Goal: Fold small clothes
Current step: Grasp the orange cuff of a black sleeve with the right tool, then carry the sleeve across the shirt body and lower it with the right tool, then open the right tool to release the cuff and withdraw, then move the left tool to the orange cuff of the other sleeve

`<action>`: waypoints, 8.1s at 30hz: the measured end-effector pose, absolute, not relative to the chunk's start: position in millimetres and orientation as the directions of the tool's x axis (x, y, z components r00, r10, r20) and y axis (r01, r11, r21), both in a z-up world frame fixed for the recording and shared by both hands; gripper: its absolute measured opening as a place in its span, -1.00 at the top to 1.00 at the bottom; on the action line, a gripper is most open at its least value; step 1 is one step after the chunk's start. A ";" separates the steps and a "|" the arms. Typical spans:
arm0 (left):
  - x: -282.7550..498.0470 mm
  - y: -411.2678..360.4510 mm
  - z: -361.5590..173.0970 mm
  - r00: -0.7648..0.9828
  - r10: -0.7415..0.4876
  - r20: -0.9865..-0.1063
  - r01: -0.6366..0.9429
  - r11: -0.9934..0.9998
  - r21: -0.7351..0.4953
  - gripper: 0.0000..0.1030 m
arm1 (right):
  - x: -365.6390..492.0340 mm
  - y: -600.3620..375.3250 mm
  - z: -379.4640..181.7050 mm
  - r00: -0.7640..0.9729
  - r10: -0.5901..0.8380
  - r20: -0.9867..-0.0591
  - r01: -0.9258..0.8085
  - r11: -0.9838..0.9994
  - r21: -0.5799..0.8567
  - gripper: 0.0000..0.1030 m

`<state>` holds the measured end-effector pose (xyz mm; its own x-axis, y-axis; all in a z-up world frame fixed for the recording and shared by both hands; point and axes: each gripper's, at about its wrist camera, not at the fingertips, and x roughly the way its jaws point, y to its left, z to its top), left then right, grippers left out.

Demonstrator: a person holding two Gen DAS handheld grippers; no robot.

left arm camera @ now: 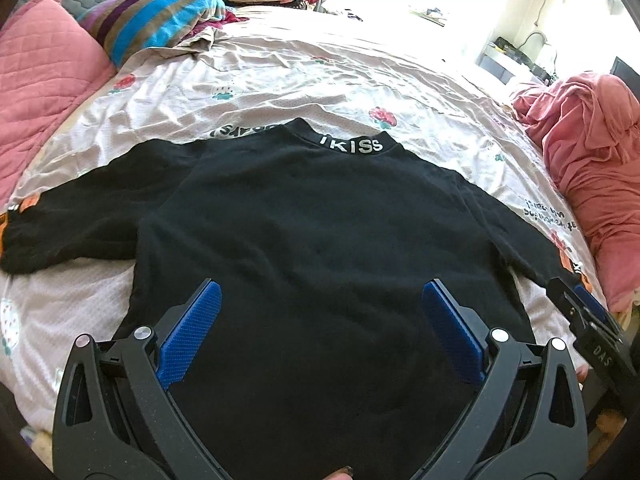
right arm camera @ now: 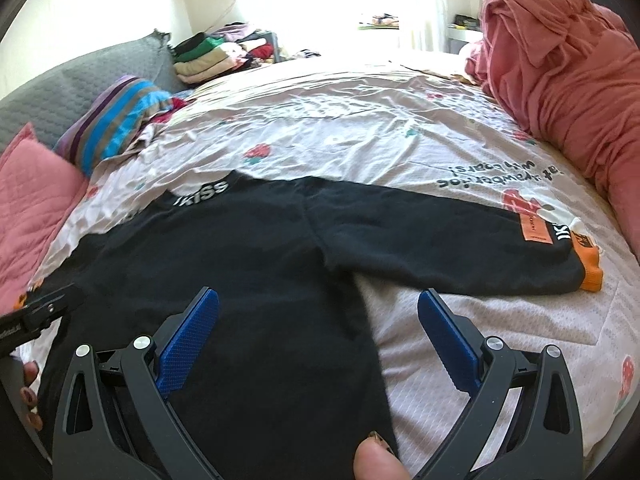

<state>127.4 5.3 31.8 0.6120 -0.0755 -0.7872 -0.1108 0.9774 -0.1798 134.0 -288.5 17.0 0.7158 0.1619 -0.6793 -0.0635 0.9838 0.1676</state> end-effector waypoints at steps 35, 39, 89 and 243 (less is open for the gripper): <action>223.7 5.3 6.0 0.564 -0.077 -0.822 -0.107 0.981 -0.164 -0.84 | 168.4 -475.3 -49.8 0.570 -0.175 -0.803 0.513 0.839 0.181 -0.92; 233.4 9.4 2.6 0.560 -0.062 -0.826 -0.122 0.980 -0.156 -0.84 | 173.6 -492.5 -56.8 0.572 -0.136 -0.809 0.539 0.806 0.245 -0.92; 202.2 98.1 10.3 0.658 -0.218 -0.721 -0.189 0.879 -0.439 -0.84 | 222.6 -284.4 59.6 0.794 0.376 -0.478 -0.164 0.889 0.428 0.76; 114.7 145.4 9.9 0.727 -0.045 -0.685 -0.285 0.888 -0.361 -0.82 | 179.7 -179.1 24.1 0.604 0.437 -0.666 -0.384 0.892 0.238 -0.90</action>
<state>114.7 145.4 9.9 0.7268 -0.0452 -0.6854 -0.2851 0.8880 -0.3609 179.7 -179.1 24.1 0.6039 0.4375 -0.6663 -0.3840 0.8922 0.2377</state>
